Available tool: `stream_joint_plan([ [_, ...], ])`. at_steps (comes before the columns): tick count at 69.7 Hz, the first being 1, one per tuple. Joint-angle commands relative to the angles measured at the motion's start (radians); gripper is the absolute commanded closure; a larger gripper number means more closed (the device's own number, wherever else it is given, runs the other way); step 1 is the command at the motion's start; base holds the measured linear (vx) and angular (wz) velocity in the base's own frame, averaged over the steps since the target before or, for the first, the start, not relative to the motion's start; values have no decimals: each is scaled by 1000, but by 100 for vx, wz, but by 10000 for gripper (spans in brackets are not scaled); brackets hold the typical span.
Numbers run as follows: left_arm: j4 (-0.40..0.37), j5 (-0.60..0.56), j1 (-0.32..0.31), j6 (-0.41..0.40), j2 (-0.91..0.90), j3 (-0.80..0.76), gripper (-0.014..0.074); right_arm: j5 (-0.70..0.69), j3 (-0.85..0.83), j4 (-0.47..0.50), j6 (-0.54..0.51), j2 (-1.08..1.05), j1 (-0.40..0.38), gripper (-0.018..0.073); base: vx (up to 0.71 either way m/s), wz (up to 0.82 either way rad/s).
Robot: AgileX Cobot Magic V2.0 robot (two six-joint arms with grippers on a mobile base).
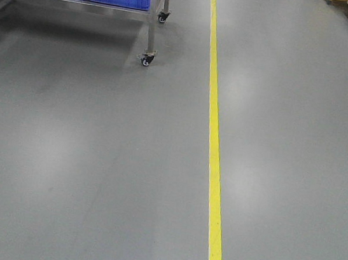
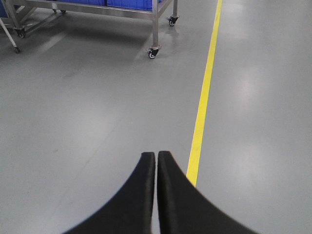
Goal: Move and align brake pads A on conveyor
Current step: 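Drive along the yellow floor line toward the steel table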
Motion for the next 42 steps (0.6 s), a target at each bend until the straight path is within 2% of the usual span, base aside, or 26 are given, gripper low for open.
stream_joint_plan([
  [1, -3, -71, -7, -1, 11, -24, 602, -70, -26, -12, -6, 9, -1, 563, 31, 5],
  [42, -3, -71, -7, -1, 11, -24, 602, -70, -26, -12, -6, 9, -1, 563, 22, 5],
])
